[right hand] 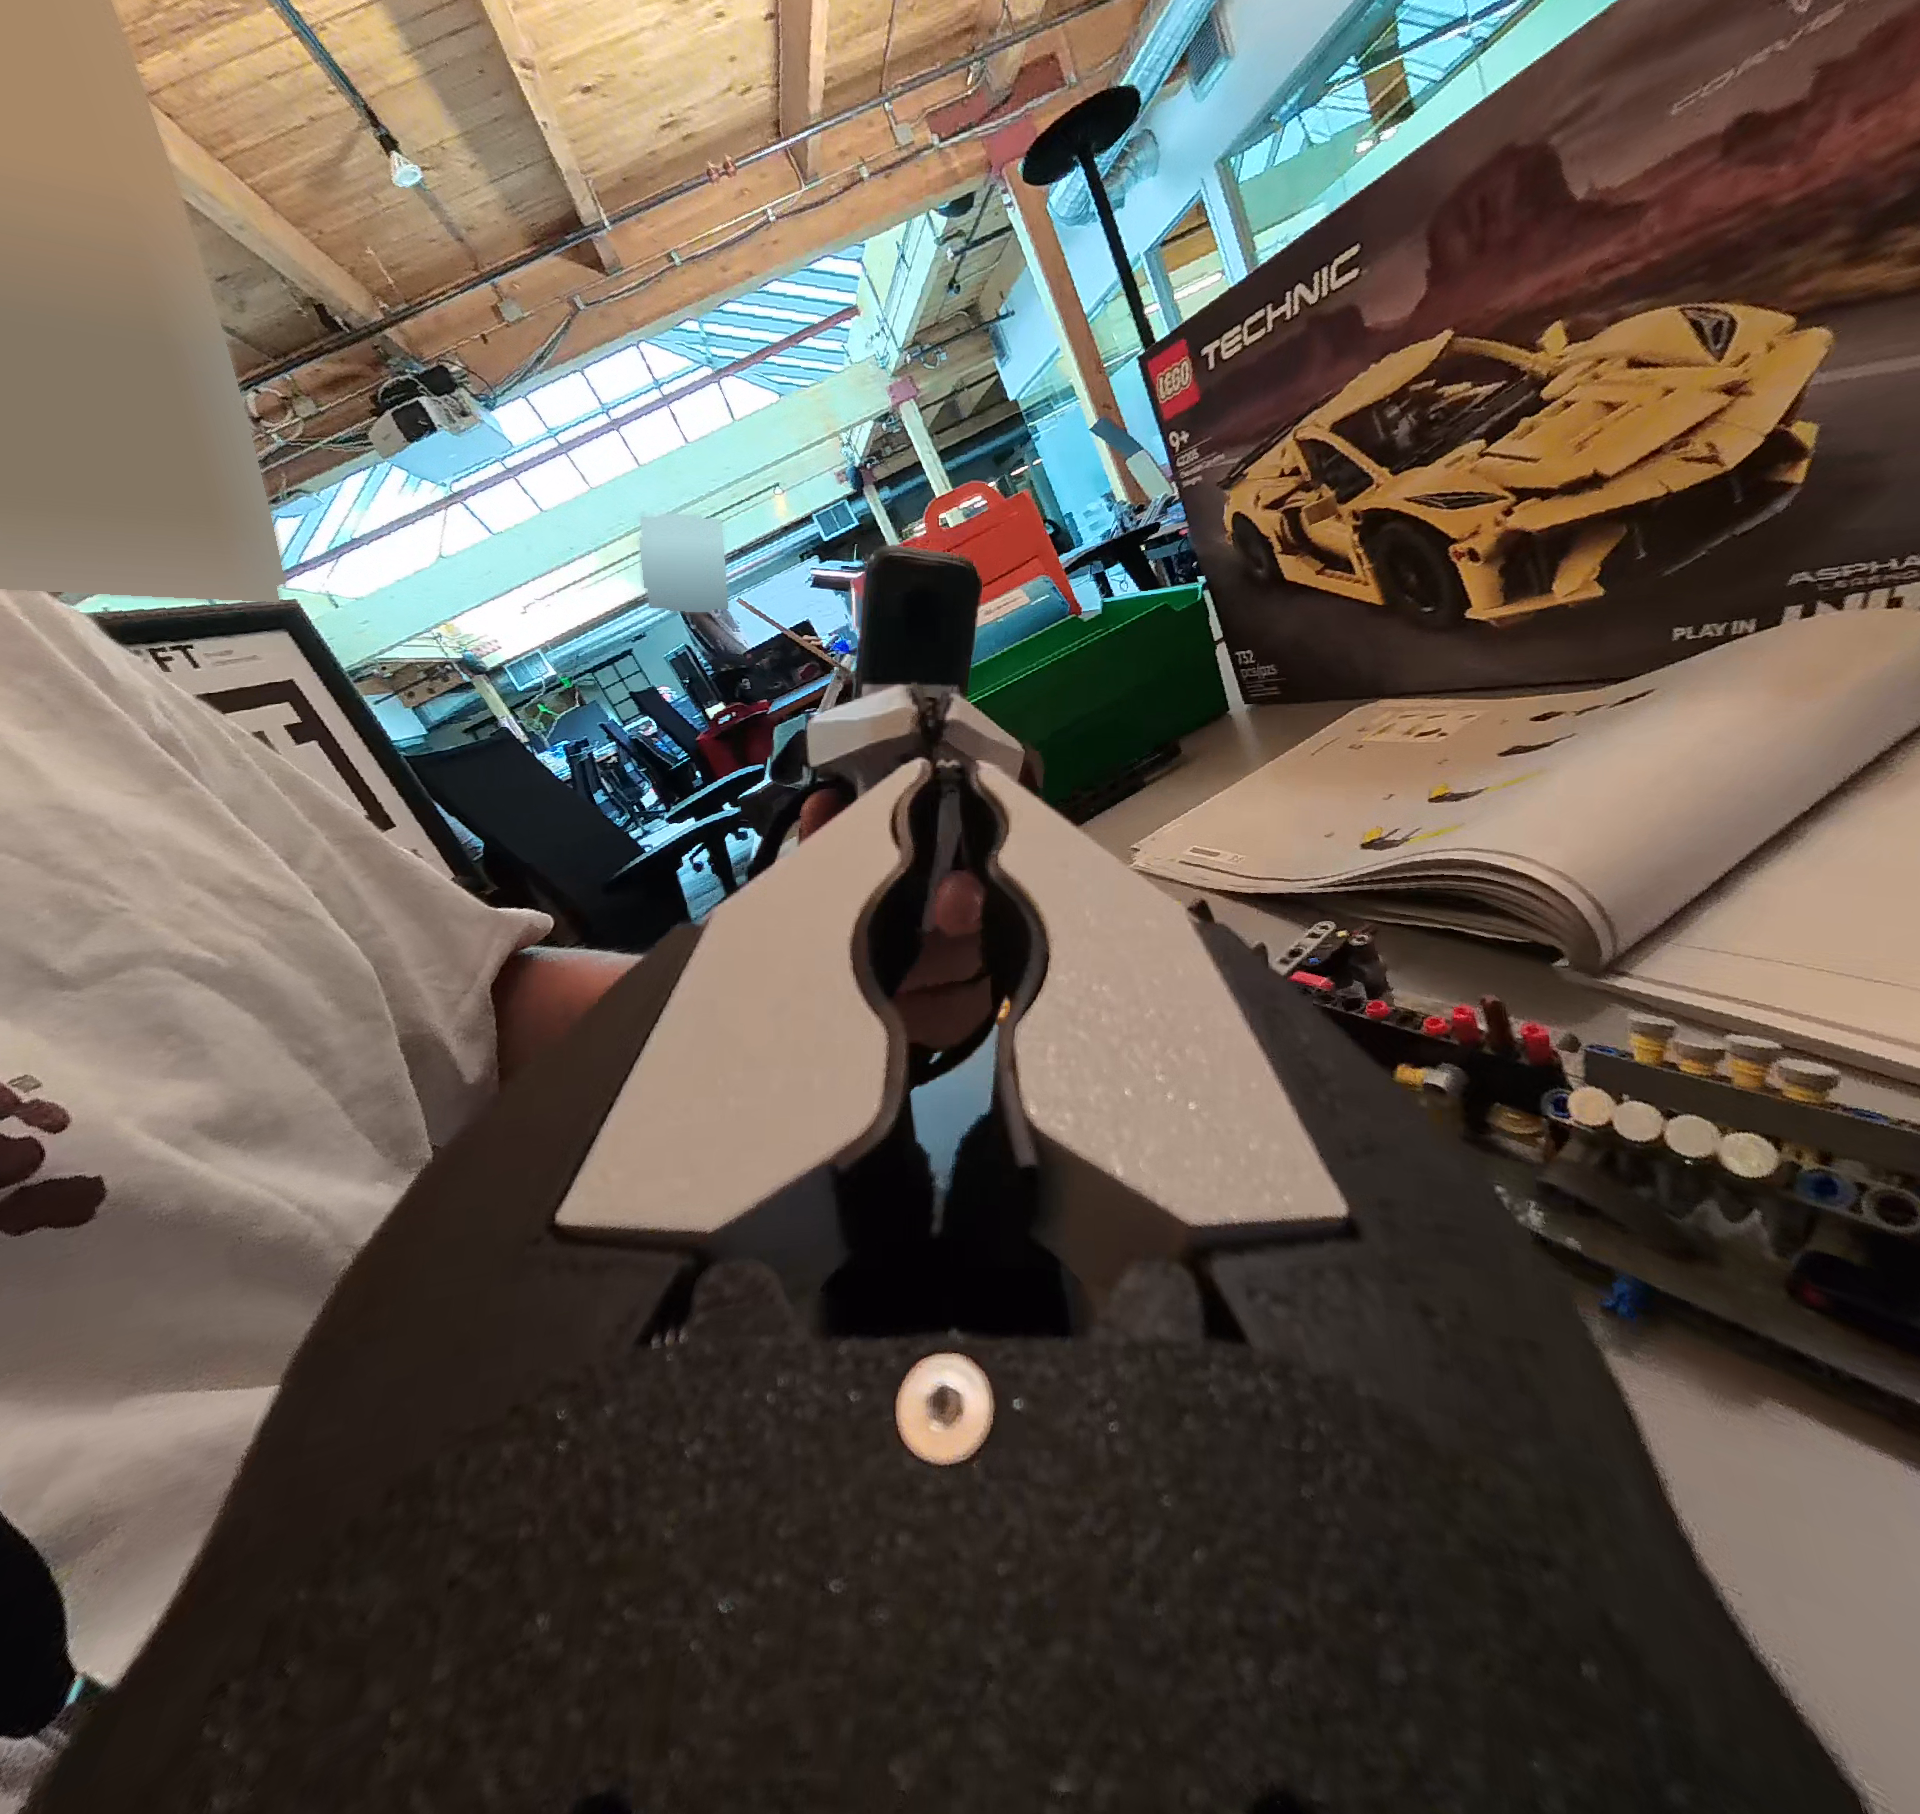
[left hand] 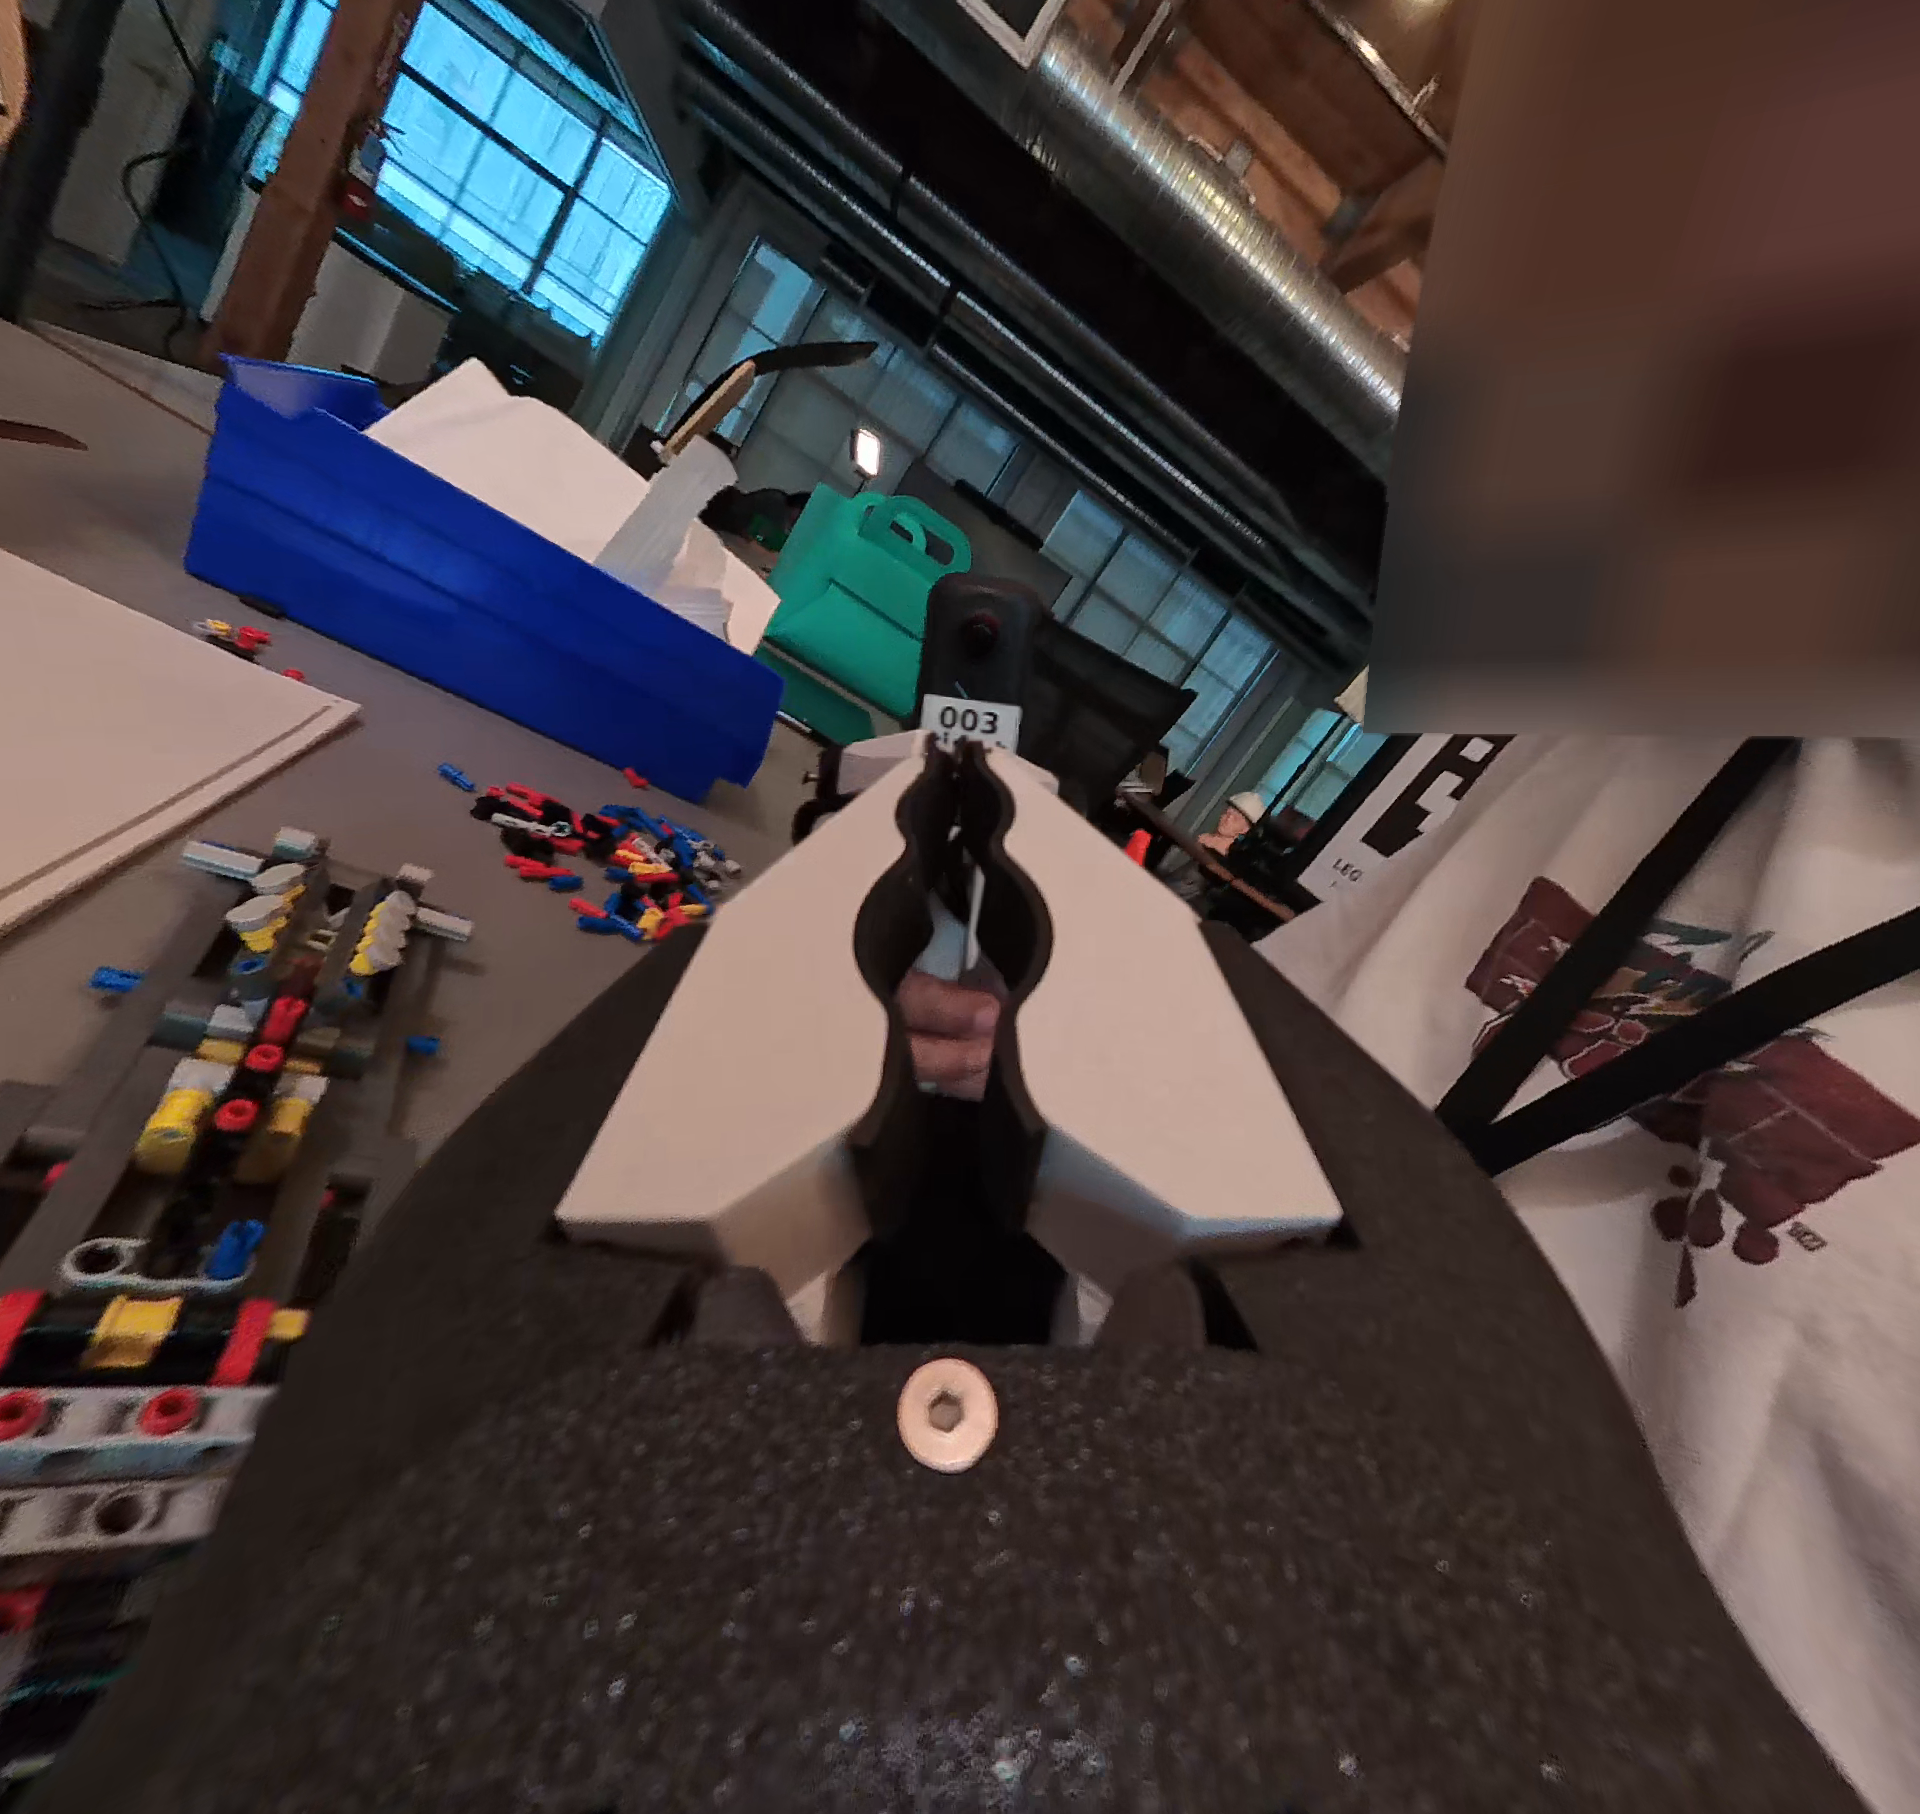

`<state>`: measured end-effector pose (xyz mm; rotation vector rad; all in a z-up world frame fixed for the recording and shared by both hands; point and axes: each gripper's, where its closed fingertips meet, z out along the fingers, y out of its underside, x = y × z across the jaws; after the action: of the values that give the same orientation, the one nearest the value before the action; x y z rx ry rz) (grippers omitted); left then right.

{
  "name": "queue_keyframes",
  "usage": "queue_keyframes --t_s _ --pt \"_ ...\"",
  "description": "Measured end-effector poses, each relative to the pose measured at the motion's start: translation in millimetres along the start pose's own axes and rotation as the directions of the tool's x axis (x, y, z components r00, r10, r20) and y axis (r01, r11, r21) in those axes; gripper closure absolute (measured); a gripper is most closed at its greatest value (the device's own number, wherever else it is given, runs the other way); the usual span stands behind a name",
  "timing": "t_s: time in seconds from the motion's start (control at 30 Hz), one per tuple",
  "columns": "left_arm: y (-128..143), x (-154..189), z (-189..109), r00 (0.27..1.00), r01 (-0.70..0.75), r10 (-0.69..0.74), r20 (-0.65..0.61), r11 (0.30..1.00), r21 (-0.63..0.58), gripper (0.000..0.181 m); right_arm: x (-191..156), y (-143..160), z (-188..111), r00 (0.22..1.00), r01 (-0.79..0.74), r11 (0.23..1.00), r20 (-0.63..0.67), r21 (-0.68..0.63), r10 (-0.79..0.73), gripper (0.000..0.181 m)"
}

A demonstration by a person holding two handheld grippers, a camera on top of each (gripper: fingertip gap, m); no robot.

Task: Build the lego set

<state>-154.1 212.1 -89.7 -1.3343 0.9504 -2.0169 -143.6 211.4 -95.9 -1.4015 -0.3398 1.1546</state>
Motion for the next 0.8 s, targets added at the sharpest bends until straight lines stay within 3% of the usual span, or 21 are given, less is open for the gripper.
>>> queue_keyframes --t_s 0.2,0.67,0.73,0.8 --pt "1 6 8 0.994 0.088 -0.084 -0.076 0.995 0.041 0.181 -3 6 5 1.0 -0.014 1.0 0.013 -0.026 0.015 0.179" --pt "1 2 9 0.993 0.096 -0.093 -0.071 0.995 0.036 0.181 -4 1 2 0.998 -0.053 0.999 0.03 0.006 0.053 0.179" --pt "9 -3 5 0.998 0.065 -0.066 -0.021 0.998 -0.024 0.181 1 0 -1 0.999 -0.04 0.999 0.004 0.001 0.04 0.179" --pt "27 -7 -7 0.998 0.013 -0.002 0.066 0.987 -0.161 0.181 13 -1 -7 0.998 -0.028 1.0 -0.063 -0.001 0.028 0.179"
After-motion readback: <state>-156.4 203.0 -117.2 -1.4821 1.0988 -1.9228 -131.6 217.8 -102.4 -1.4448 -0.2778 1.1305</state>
